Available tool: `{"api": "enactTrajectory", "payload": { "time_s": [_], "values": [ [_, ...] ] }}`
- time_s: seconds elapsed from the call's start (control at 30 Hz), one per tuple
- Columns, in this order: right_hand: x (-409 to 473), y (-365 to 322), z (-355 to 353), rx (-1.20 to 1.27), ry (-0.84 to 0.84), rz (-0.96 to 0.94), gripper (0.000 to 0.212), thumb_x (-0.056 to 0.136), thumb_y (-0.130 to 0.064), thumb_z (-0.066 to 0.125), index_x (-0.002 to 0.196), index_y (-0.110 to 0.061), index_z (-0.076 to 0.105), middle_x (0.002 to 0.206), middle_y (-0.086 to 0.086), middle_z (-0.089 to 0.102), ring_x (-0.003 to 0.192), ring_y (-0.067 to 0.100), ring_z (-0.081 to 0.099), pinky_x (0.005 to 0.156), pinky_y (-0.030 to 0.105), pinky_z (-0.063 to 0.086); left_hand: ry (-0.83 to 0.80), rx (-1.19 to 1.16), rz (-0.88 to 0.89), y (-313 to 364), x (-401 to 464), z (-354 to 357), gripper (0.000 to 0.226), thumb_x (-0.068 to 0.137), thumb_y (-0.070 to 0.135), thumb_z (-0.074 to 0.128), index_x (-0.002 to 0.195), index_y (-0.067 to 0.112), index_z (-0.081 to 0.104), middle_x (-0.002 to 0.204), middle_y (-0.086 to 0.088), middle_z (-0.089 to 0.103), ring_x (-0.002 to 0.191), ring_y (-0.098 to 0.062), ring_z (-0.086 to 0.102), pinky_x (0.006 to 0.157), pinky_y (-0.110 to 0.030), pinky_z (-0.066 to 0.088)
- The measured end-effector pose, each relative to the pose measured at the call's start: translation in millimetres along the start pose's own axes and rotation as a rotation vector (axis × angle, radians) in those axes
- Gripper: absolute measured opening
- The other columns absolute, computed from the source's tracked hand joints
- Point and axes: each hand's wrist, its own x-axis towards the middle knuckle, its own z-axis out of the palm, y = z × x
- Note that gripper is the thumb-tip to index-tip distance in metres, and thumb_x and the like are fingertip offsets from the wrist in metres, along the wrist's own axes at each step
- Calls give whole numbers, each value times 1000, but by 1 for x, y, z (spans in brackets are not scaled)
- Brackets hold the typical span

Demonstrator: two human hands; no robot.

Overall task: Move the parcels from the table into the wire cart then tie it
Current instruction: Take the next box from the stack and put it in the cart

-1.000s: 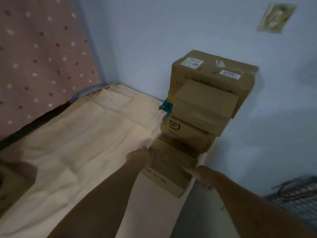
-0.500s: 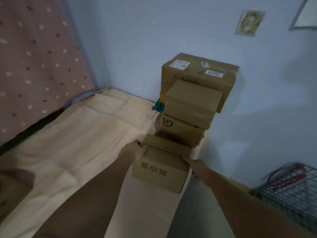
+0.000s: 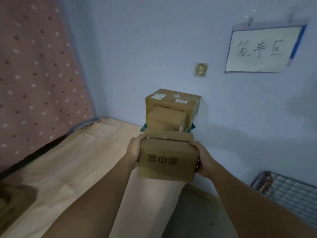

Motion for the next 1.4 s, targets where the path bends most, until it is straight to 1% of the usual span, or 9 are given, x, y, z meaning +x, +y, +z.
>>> {"api": "enactTrajectory", "payload": {
  "time_s": [0.13, 0.23, 0.4, 0.53, 0.83, 0.93, 1.07, 1.13, 1.4],
  "values": [
    [-50, -20, -50, 81, 91, -30, 69, 63, -66, 75, 119, -28, 67, 118, 13, 72, 112, 36, 65, 87, 51, 56, -149, -117, -88, 13, -40, 56, 64, 67, 62, 72, 120, 27, 67, 114, -16, 72, 104, -35, 70, 89, -51, 57],
    [-94, -33, -95, 78, 163, -80, 67, 64, -70, 70, 117, -29, 70, 119, 13, 74, 113, 36, 65, 88, 53, 55, -176, -116, -57, 20, -65, 102, 54, 68, 59, 75, 108, 22, 71, 107, -13, 73, 100, -31, 69, 96, -49, 54],
    [-174, -49, -164, 49, 335, -169, 67, 63, -74, 67, 115, -31, 72, 122, 12, 72, 114, 35, 66, 92, 55, 55, -423, -162, -82, 30, -98, 183, 34, 84, 48, 66, 73, 20, 79, 77, -8, 74, 64, -25, 72, 60, -32, 58],
    [-250, -45, -218, 90, 520, -224, 65, 64, -74, 66, 112, -31, 69, 115, 9, 69, 106, 33, 66, 74, 45, 58, -647, -56, -110, 35, -136, 254, 39, 83, 56, 61, 87, 21, 76, 80, -11, 75, 64, -27, 71, 60, -33, 57],
    [-433, 27, -325, 235, 890, -301, 65, 60, -77, 70, 105, -31, 70, 99, 8, 74, 100, 30, 68, 76, 42, 57, -1034, 55, -181, -10, -275, 399, 49, 83, 58, 59, 109, 18, 67, 100, -16, 65, 93, -32, 61, 79, -41, 49],
    [-491, 48, -359, 280, 968, -309, 65, 62, -75, 72, 110, -31, 70, 106, 8, 73, 104, 29, 66, 87, 45, 56, -1108, 70, -195, -30, -330, 441, 48, 83, 57, 60, 109, 17, 66, 93, -14, 66, 87, -31, 62, 75, -40, 50],
    [-556, 70, -406, 309, 1029, -308, 50, 75, -70, 68, 105, -30, 68, 102, 5, 71, 96, 25, 66, 75, 40, 53, -1185, 59, -215, -55, -395, 497, 50, 82, 56, 62, 113, 17, 67, 94, -14, 65, 89, -31, 61, 75, -40, 50],
    [-579, 81, -431, 299, 1050, -311, 47, 79, -70, 64, 106, -31, 67, 107, 5, 69, 102, 26, 64, 86, 46, 53, -1205, 65, -225, -69, -420, 523, 49, 83, 56, 61, 112, 17, 66, 91, -13, 66, 87, -31, 62, 75, -40, 50],
    [-606, 104, -532, 360, 1065, -265, 46, 83, -67, 62, 109, -29, 65, 106, 10, 69, 103, 30, 63, 95, 52, 50, -1240, 104, -294, -117, -458, 618, 50, 84, 58, 60, 112, 17, 67, 90, -13, 69, 86, -30, 65, 81, -44, 52]
  ]
}}
